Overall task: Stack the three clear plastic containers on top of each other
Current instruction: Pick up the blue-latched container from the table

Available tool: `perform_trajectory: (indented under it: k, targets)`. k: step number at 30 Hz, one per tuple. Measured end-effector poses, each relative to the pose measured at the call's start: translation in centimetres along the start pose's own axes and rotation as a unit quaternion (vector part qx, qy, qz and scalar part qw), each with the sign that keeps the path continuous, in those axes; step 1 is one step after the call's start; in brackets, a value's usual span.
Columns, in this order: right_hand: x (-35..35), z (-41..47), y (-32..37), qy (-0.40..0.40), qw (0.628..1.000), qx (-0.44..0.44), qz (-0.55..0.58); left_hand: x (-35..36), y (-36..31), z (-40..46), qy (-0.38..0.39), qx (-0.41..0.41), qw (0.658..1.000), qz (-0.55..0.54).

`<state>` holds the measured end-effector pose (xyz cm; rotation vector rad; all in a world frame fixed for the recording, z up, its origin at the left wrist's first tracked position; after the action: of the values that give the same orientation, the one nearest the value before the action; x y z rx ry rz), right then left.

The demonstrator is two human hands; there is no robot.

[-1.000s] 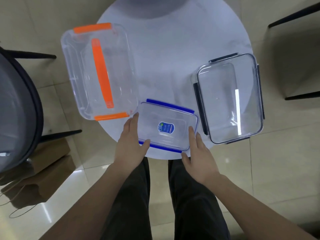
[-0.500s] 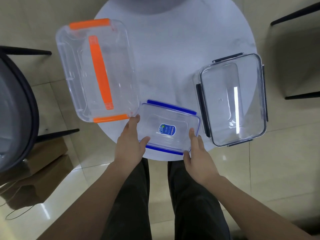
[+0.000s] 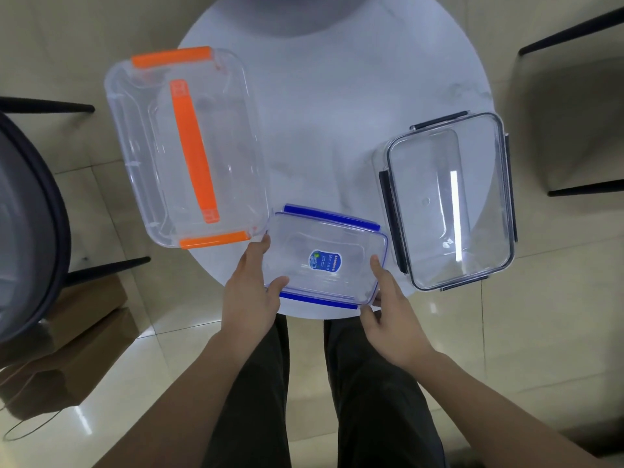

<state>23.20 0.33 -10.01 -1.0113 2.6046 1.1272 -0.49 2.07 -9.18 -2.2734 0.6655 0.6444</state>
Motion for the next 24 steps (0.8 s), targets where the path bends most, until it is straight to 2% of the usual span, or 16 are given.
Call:
perform_trajectory:
  k: [8, 15, 24]
  targets:
    - [-0.3, -0.5, 0.2, -0.022, 0.999, -0.01, 0.037, -0.4, 0.6, -1.1, -0.021, -0.016, 0.998, -0.05]
    - [-1.1, -2.6, 1.2, -0.015, 0.999, -0.028, 0.024, -0.8, 1.2, -3.1, 0.007, -0.025, 0.998, -0.063]
    - [-2.8, -5.5, 2.9, -0.056, 0.998, -0.019, 0.01, -3.5, -0.1, -5.9, 0.019, -0.028, 0.994, -0.106]
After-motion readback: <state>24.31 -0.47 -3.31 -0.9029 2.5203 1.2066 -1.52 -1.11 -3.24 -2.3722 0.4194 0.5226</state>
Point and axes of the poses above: each hand's wrist, its own z-axis towards the middle knuckle, its own x-axis out of the palm, y = z × x, the point moved 3 cm from there along z, towards the middle knuckle, and after that the axes turned 2 degrees about -y, right-handed, at the moved point
